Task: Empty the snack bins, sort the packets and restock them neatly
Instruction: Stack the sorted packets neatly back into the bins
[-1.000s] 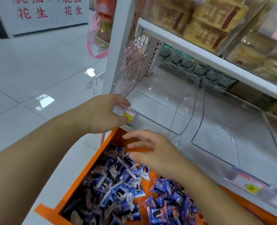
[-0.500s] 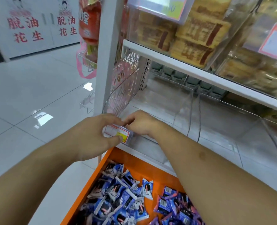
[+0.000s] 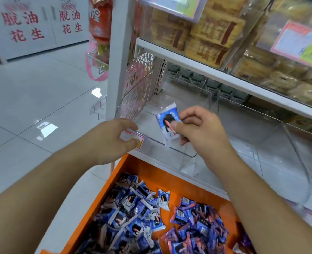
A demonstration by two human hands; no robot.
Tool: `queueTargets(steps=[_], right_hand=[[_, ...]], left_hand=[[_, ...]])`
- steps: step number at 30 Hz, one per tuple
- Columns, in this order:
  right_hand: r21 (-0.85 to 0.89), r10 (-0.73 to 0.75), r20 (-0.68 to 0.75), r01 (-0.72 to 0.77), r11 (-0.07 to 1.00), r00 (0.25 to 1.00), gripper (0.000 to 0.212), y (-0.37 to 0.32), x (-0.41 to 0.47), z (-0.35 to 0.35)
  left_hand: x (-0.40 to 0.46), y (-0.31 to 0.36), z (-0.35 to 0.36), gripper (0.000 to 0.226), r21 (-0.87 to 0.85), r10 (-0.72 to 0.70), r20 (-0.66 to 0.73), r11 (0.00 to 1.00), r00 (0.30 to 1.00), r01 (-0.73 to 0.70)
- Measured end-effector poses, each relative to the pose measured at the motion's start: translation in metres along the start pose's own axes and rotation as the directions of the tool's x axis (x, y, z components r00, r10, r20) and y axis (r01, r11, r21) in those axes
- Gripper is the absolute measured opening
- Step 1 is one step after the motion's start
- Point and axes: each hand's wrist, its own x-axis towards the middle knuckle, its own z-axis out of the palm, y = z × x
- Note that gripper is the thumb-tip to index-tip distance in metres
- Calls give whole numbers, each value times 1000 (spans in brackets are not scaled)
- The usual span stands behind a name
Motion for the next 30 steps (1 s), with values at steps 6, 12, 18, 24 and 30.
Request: queueTargets(steps=[6, 12, 18, 24, 30], right_hand=[[-32, 204, 121, -202, 979, 971, 20, 45, -98, 21], [-324, 388, 362, -276, 905, 848, 41, 108, -123, 80], [-316, 411, 353, -306, 898, 840, 26, 131, -129, 71], [-289, 427, 310, -344, 893, 849, 19, 142, -130, 47], [-324, 358, 268, -266, 908, 894, 16, 119, -137, -7]], left_hand=[[-10, 5, -3, 45, 14, 3, 4, 1000, 1000, -3], [-10, 7, 0, 51, 15, 22, 16, 1000, 1000, -22], [-8, 3, 0, 54, 32, 33, 6, 999, 999, -33], [-6, 6, 2, 55, 27, 23, -4, 999, 1000, -22], [-12, 29, 0, 50, 81, 51, 38, 995, 998, -54]])
